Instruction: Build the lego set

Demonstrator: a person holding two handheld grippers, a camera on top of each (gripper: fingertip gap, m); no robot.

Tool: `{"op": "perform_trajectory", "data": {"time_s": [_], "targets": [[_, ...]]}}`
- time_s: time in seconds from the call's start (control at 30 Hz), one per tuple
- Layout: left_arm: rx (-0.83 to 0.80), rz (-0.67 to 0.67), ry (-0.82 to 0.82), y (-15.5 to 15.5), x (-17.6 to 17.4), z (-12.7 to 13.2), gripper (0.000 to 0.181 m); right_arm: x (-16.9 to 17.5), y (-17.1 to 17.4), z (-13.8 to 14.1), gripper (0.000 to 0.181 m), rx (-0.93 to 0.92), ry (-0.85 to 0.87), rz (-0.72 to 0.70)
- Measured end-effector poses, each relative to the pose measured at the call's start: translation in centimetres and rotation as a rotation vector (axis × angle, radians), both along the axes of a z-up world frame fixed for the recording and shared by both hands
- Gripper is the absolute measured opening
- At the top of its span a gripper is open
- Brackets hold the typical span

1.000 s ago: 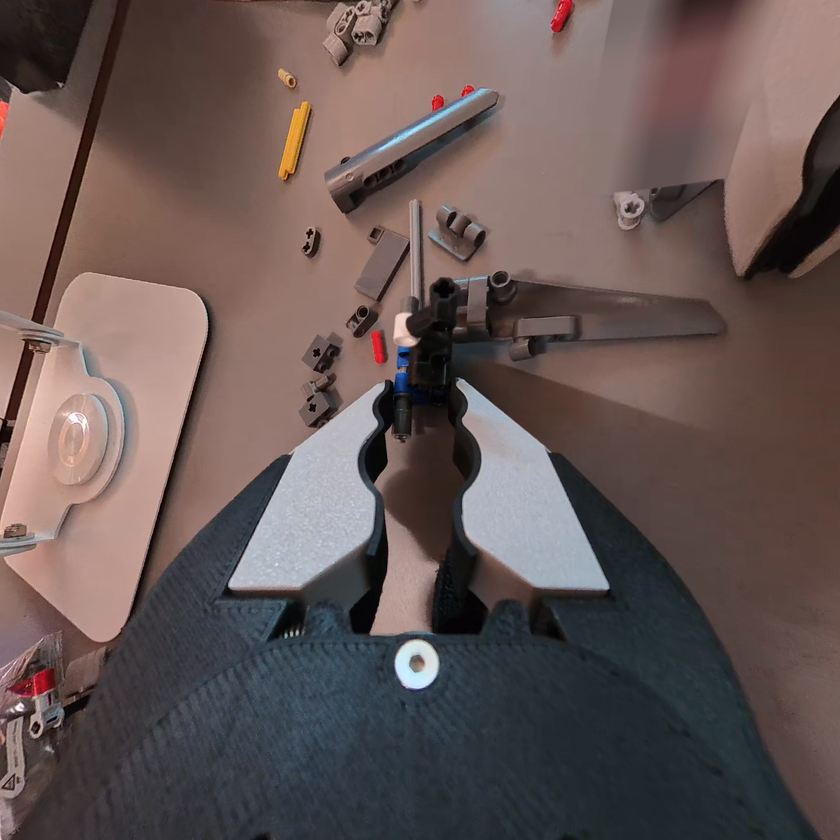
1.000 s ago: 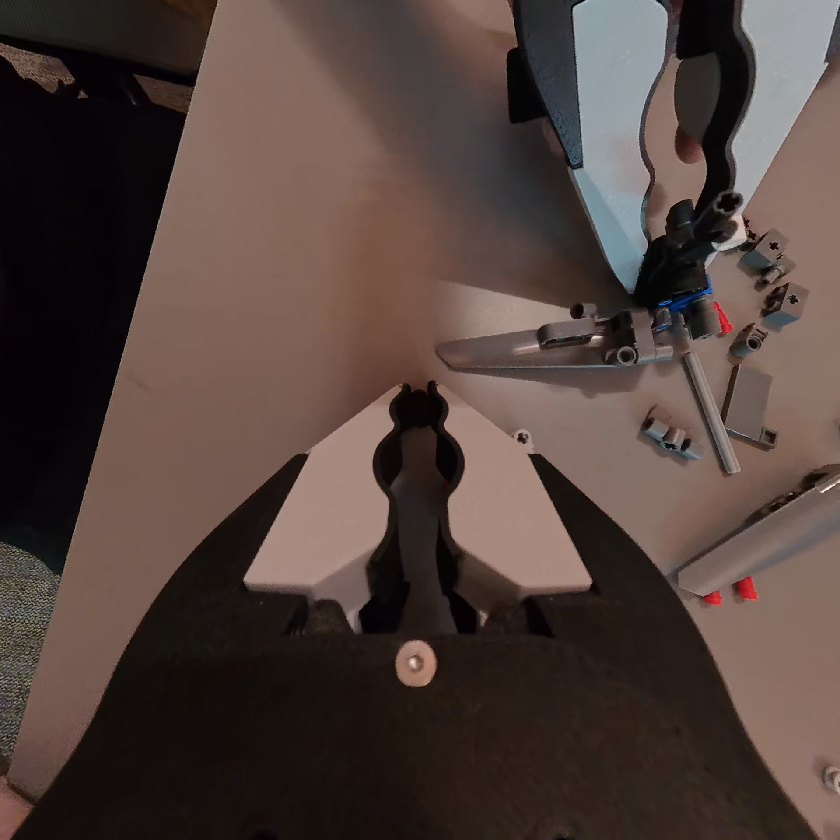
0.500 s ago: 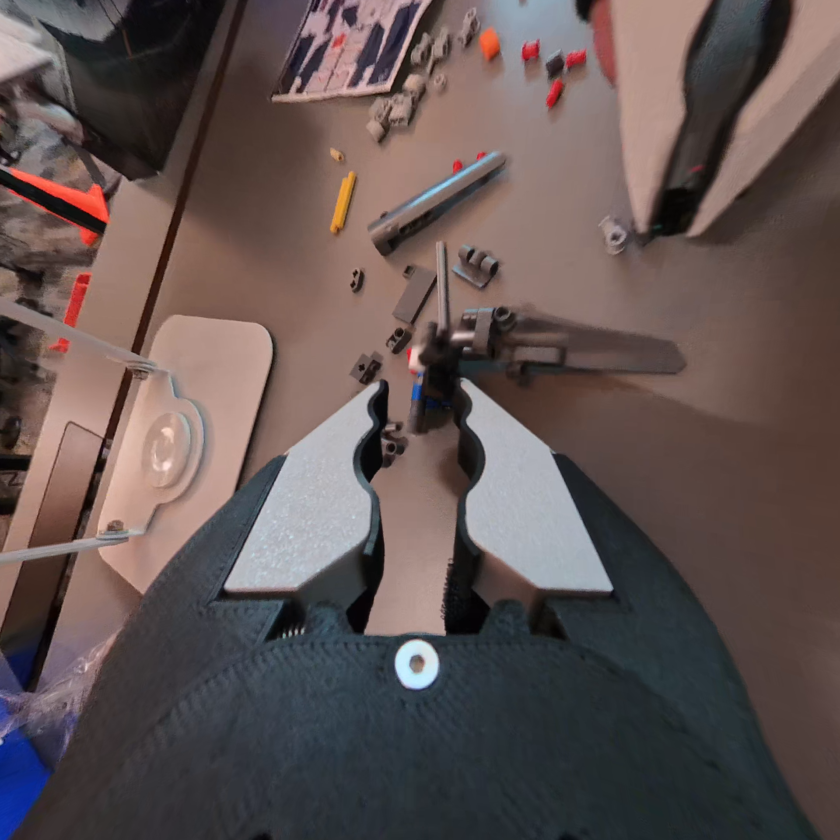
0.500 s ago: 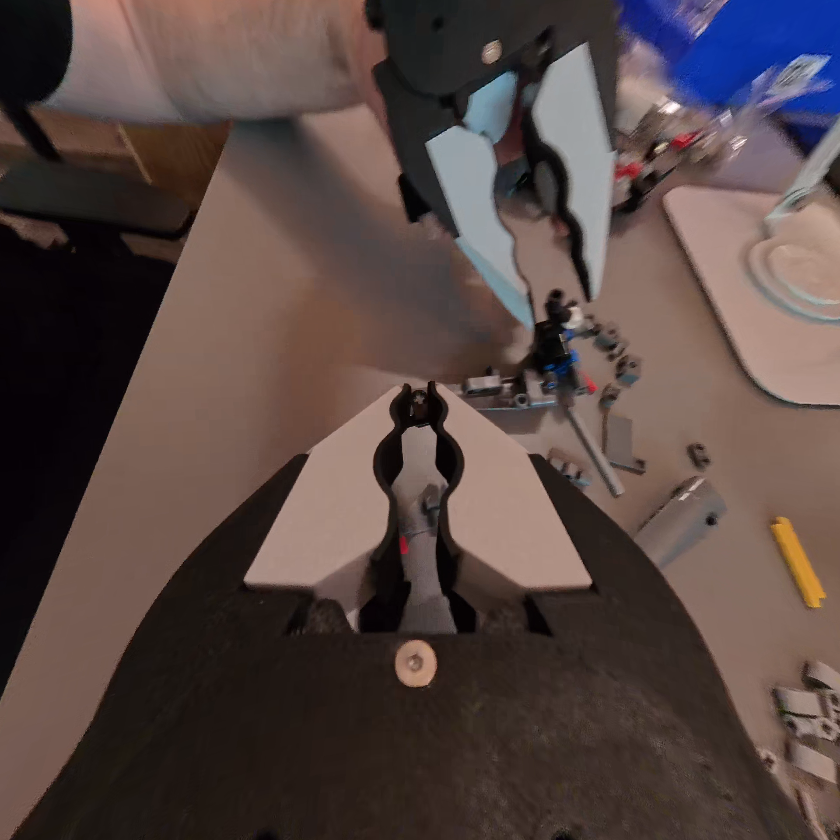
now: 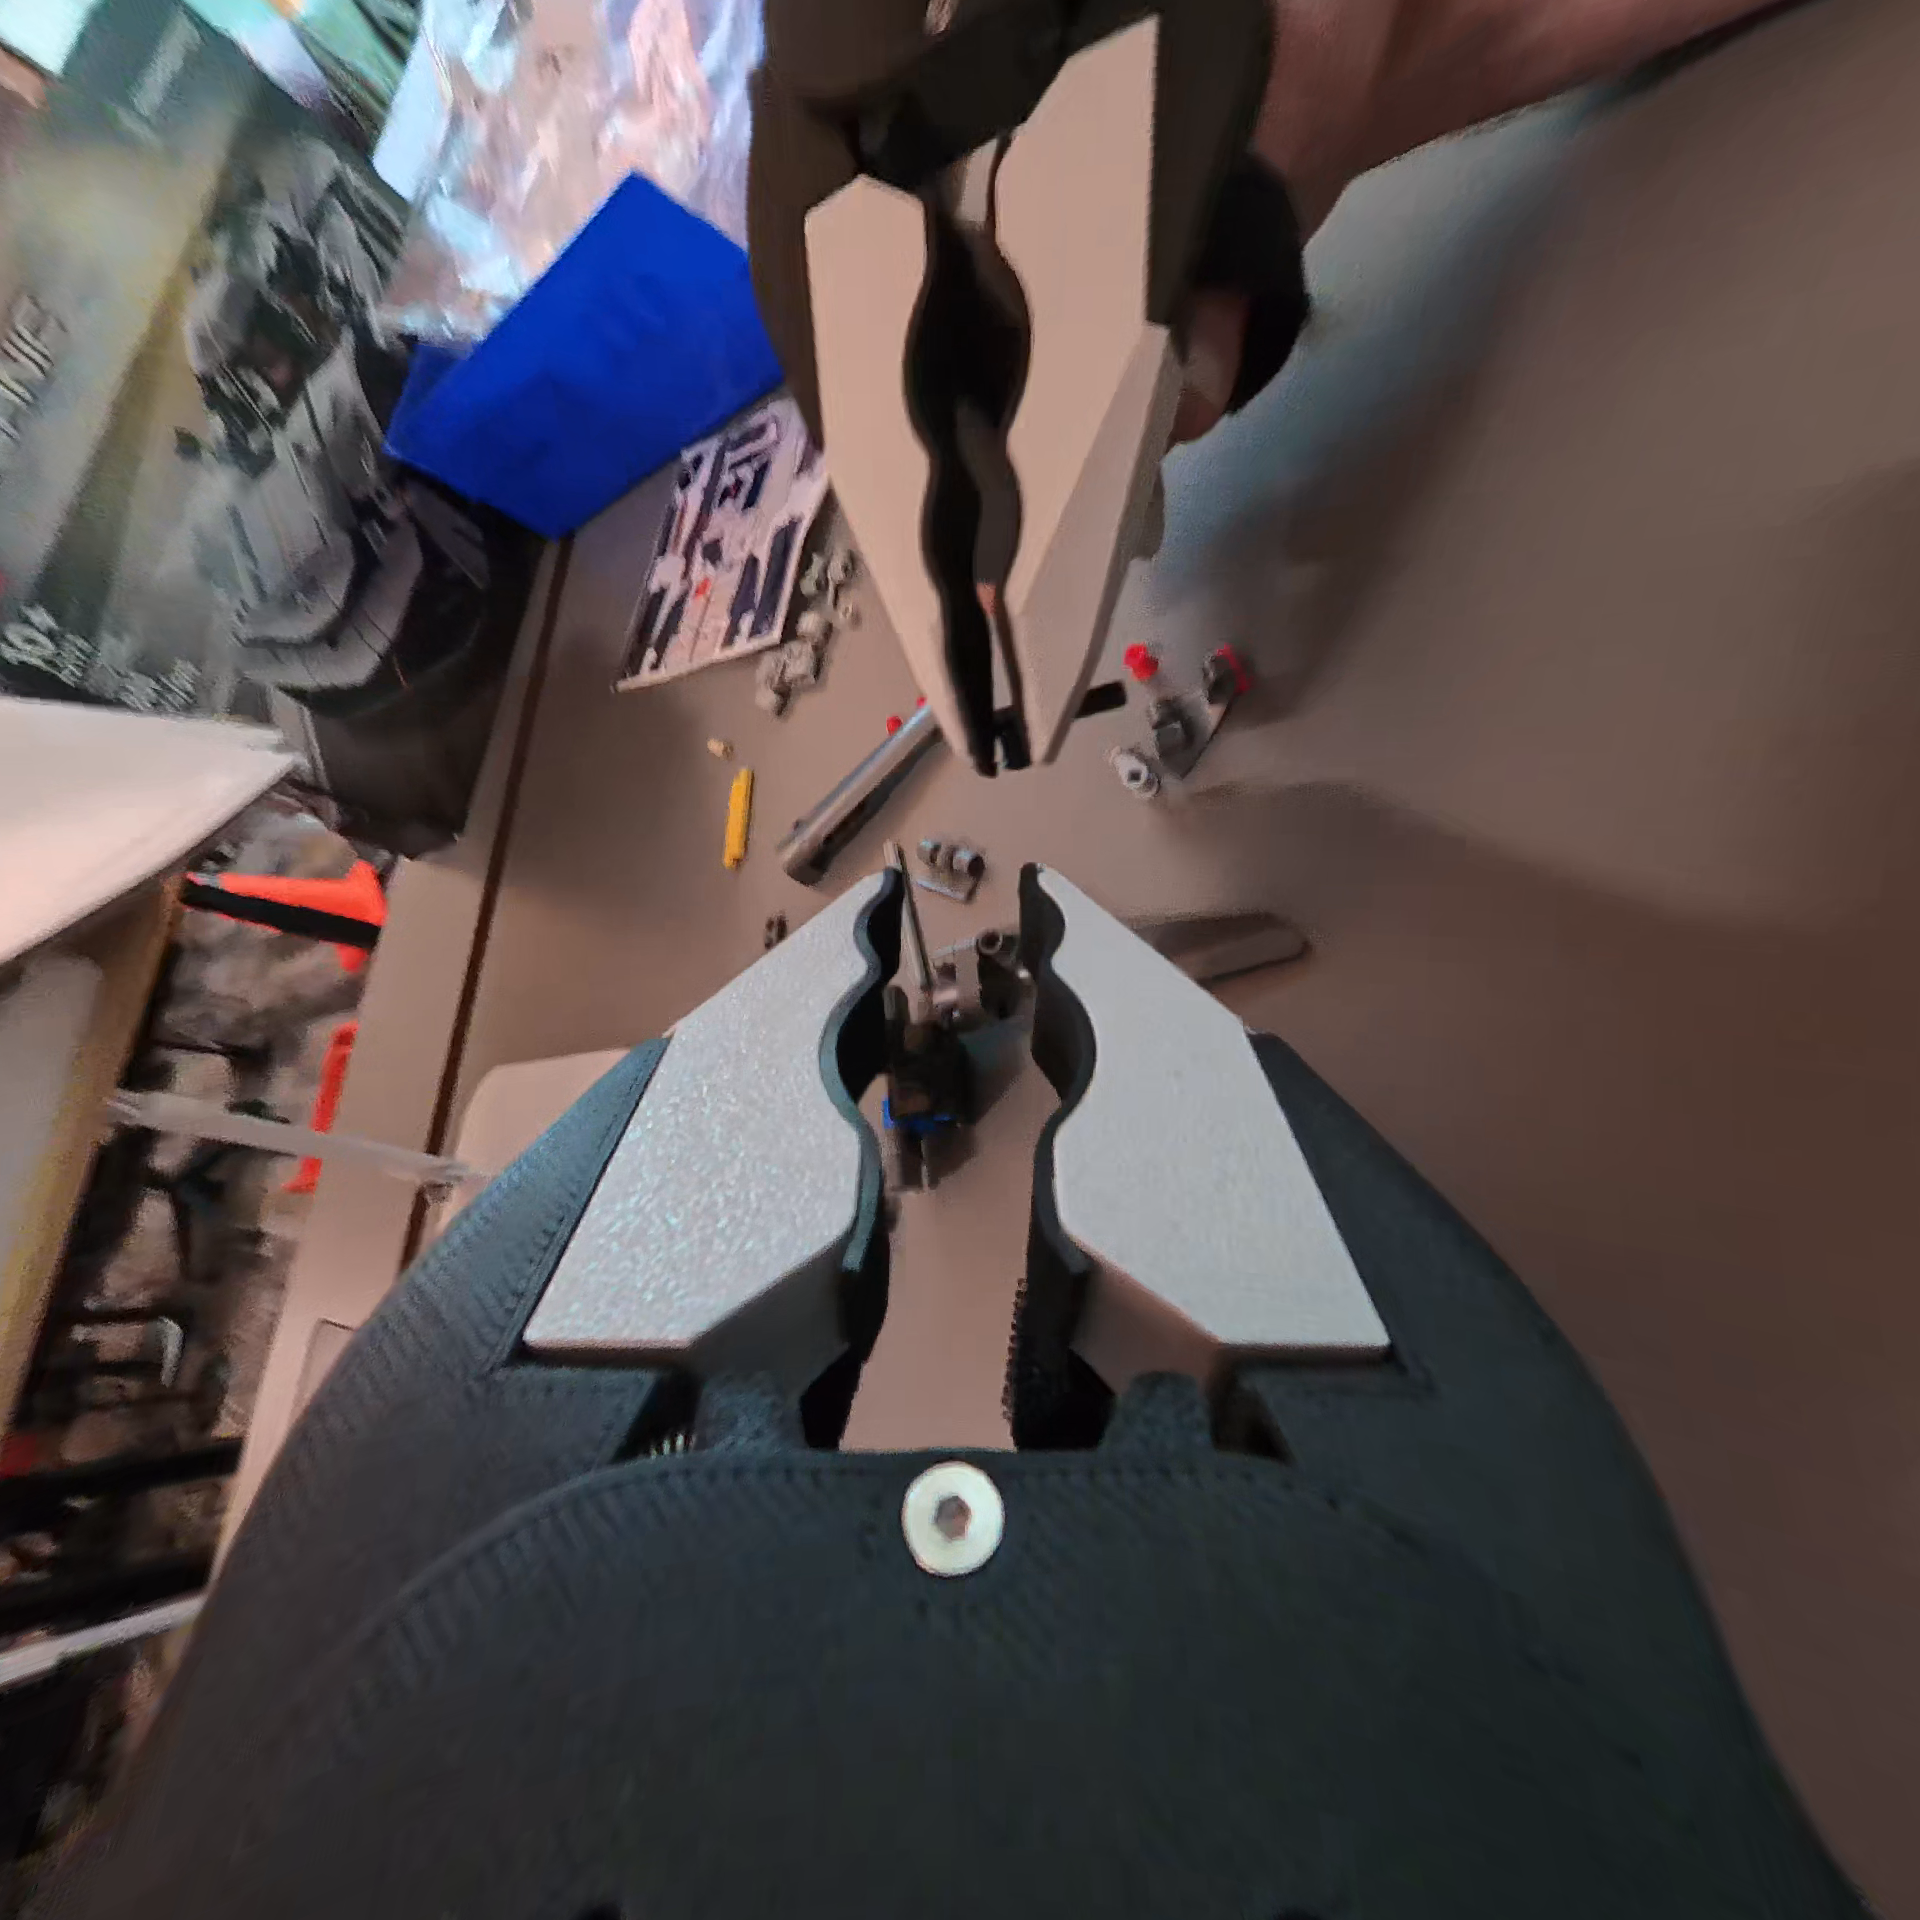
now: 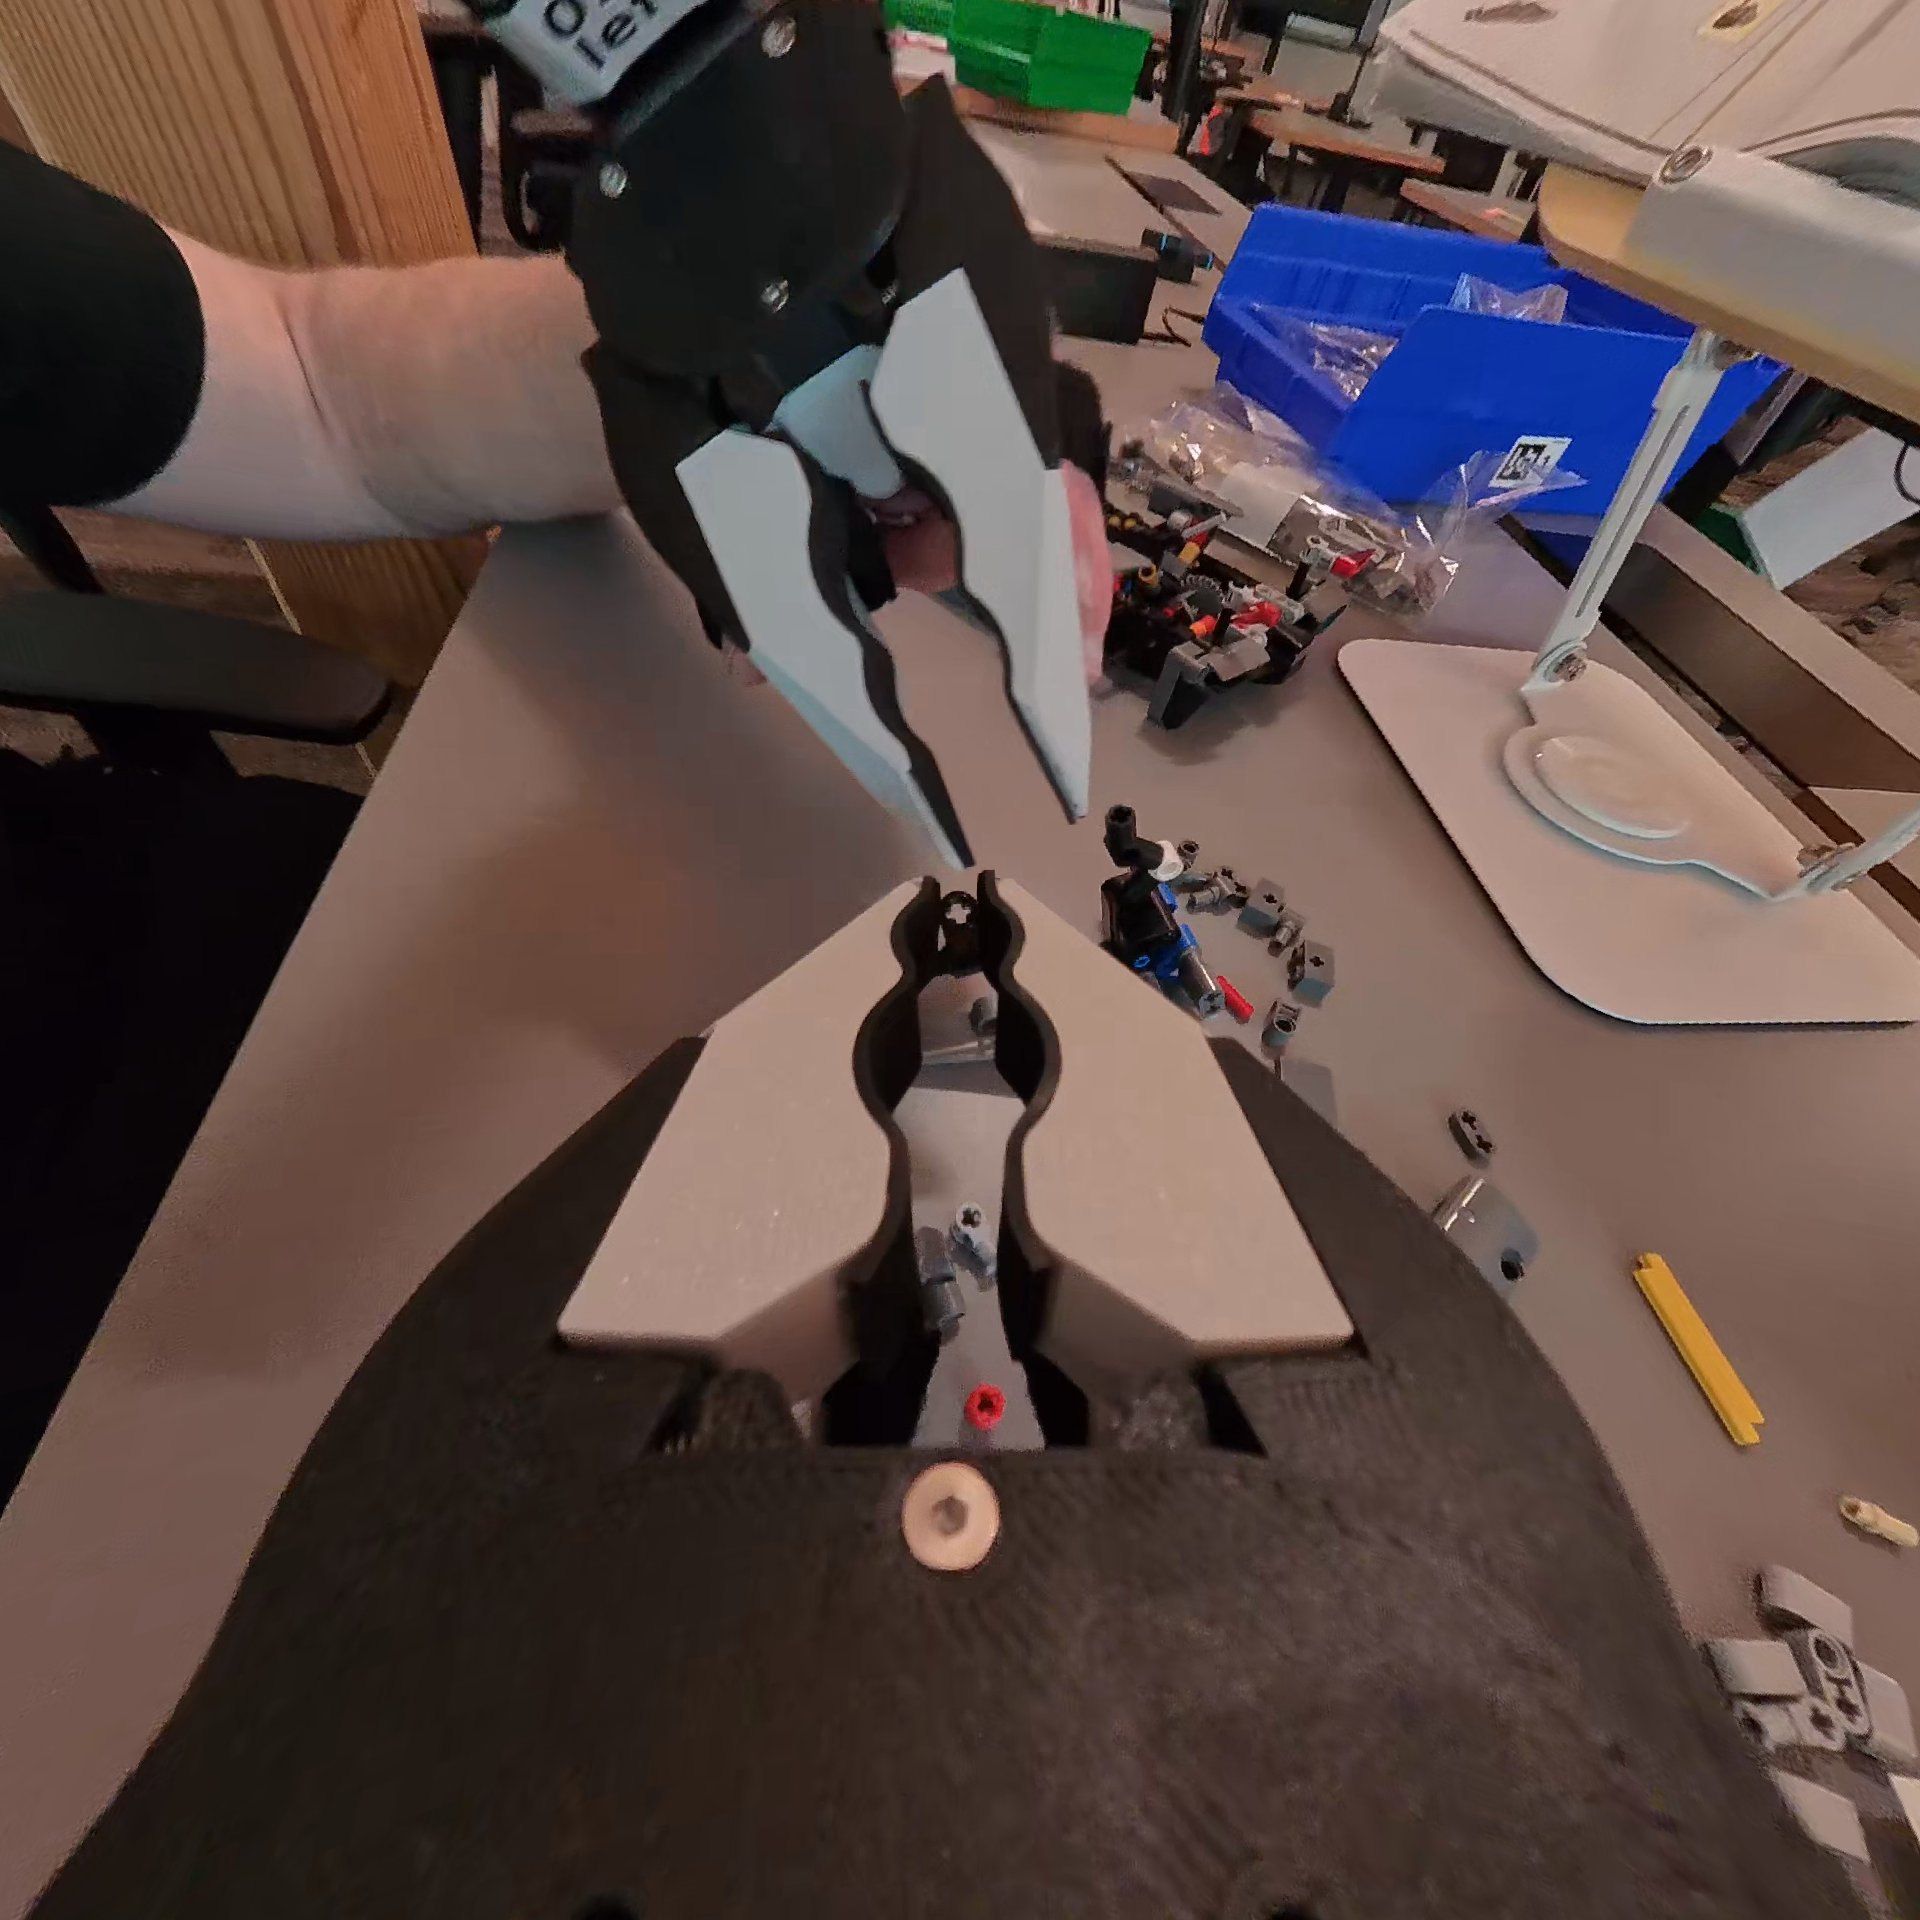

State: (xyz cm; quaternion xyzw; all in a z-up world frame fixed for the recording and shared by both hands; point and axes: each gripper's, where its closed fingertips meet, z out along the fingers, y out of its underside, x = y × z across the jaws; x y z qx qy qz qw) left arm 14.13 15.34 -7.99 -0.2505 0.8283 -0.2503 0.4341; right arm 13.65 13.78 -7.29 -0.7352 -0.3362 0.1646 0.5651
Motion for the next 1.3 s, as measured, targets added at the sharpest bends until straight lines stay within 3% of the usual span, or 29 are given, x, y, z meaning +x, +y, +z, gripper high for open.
{"op": "perform_trajectory", "data": {"time_s": [0.2, 0.47, 0.83, 1.03, 1.3], "targets": [[0.184, -0.060, -0.200, -1.5, 0.2, 1.7, 0.022, -0.2, -0.3, 0.5, 0.005, -0.014, 0.060, 0.031], [0.535, -0.110, -0.372, -2.8, 0.2, 1.6, 0.022, -0.6, -0.8, 1.0, 0.005, -0.086, 0.202, 0.088], [0.600, -0.057, -0.501, -3.4, 1.3, 1.9, 0.028, 0.0, -0.3, 1.7, 0.004, -0.100, 0.292, 0.064], [0.633, -0.014, -0.631, -3.7, 1.0, 3.9, 0.027, 2.1, 0.7, 2.7, 0.005, -0.050, 0.347, -0.042], [0.622, 0.031, -0.590, -3.7, 1.9, 3.1, 0.020, 3.6, 1.5, 3.3, 0.005, 0.023, 0.339, -0.150]]}}
